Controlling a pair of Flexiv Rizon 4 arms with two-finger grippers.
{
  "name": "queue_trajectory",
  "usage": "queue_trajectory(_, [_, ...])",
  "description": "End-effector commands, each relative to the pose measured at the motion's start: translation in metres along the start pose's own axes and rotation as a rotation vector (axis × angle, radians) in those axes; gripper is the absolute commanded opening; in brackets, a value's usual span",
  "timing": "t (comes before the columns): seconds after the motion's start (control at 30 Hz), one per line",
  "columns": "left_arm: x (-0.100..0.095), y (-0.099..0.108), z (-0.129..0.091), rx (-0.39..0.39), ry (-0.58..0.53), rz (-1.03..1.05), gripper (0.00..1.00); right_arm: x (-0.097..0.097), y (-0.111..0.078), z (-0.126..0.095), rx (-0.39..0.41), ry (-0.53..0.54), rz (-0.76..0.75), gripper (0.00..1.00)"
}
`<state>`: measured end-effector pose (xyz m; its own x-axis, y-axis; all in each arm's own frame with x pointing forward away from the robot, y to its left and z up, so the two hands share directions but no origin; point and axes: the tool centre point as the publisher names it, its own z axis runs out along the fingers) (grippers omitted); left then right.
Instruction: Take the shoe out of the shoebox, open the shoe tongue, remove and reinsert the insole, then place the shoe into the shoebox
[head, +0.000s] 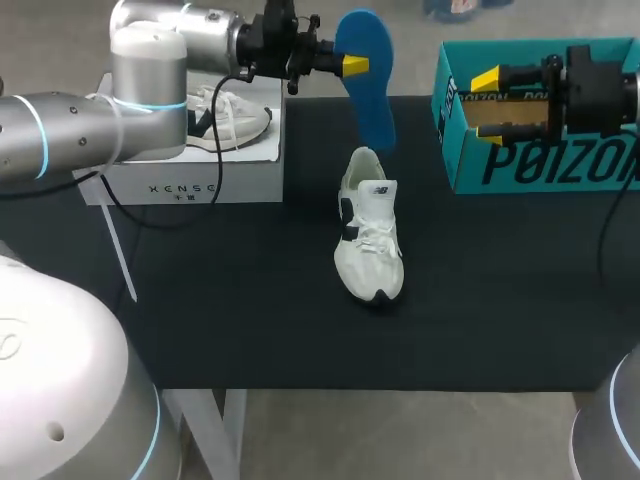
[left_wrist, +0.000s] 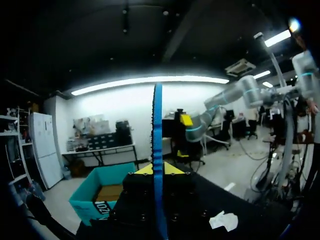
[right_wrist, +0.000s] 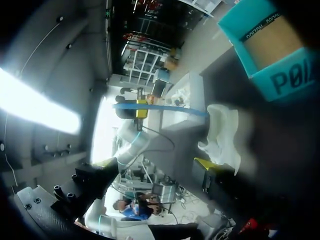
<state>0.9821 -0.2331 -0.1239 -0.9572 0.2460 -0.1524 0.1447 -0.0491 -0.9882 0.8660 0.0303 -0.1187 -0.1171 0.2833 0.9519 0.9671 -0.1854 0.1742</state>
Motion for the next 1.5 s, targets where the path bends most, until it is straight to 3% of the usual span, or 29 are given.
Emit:
queue_trajectory(0.03, [-0.005, 0.001, -0.002, 0.211, 0.215, -0.811, 0.0, -0.002, -0.001, 0.001, -0.001, -0.002, 0.005, 1.0])
queue_trajectory(0.5, [-0.005, 0.001, -0.002, 0.211, 0.215, -0.811, 0.0, -0.013, -0.005, 0.008, -0.001, -0.005, 0.008, 1.0])
queue_trajectory(0.6, [-0.006, -0.017, -0.004, 0.266, 0.144, -0.965, 0.0, -0.01, -0.003, 0.01, 0.0, -0.004, -0.005, 1.0])
queue_trajectory(0.67, [-0.003, -0.023, -0.004, 0.273, 0.162, -1.041, 0.0, -0.006, -0.002, 0.011, 0.011, -0.021, -0.024, 1.0])
queue_trajectory(0.7, [-0.002, -0.025, -0.004, 0.267, 0.119, -1.128, 0.0, -0.005, -0.001, 0.011, 0.015, -0.032, -0.029, 1.0])
queue_trajectory(0.73, [0.004, -0.028, -0.003, 0.264, 0.175, -1.148, 0.0, -0.003, 0.0, 0.011, 0.02, -0.051, -0.038, 1.0])
queue_trajectory(0.93, [0.014, -0.033, -0.002, 0.214, 0.045, -1.392, 0.0, 0.005, 0.014, 0.002, -0.001, -0.202, -0.087, 1.0])
queue_trajectory(1.13, [0.023, -0.031, 0.0, 0.189, -0.059, -1.533, 0.0, 0.019, 0.023, 0.0, -0.053, -0.251, -0.081, 1.0])
queue_trajectory(1.2, [0.025, -0.031, 0.001, 0.178, -0.089, -1.577, 0.0, 0.023, 0.024, 0.001, -0.048, -0.304, -0.102, 1.0])
queue_trajectory(1.23, [0.025, -0.029, 0.002, 0.166, -0.121, -1.603, 0.0, 0.026, 0.026, 0.001, -0.046, -0.378, -0.133, 1.0])
queue_trajectory(1.33, [0.025, -0.023, 0.002, 0.145, -0.145, -1.698, 0.0, 0.033, 0.031, -0.002, -0.019, -0.652, -0.278, 1.0])
queue_trajectory(1.37, [0.026, -0.021, 0.003, 0.146, -0.143, -1.735, 0.0, 0.035, 0.032, -0.004, 0.01, -0.803, -0.342, 1.0])
queue_trajectory(1.5, [0.025, -0.018, 0.001, 0.151, -0.162, -1.825, 0.0, 0.038, 0.033, -0.006, -0.011, -0.825, -0.349, 1.0])
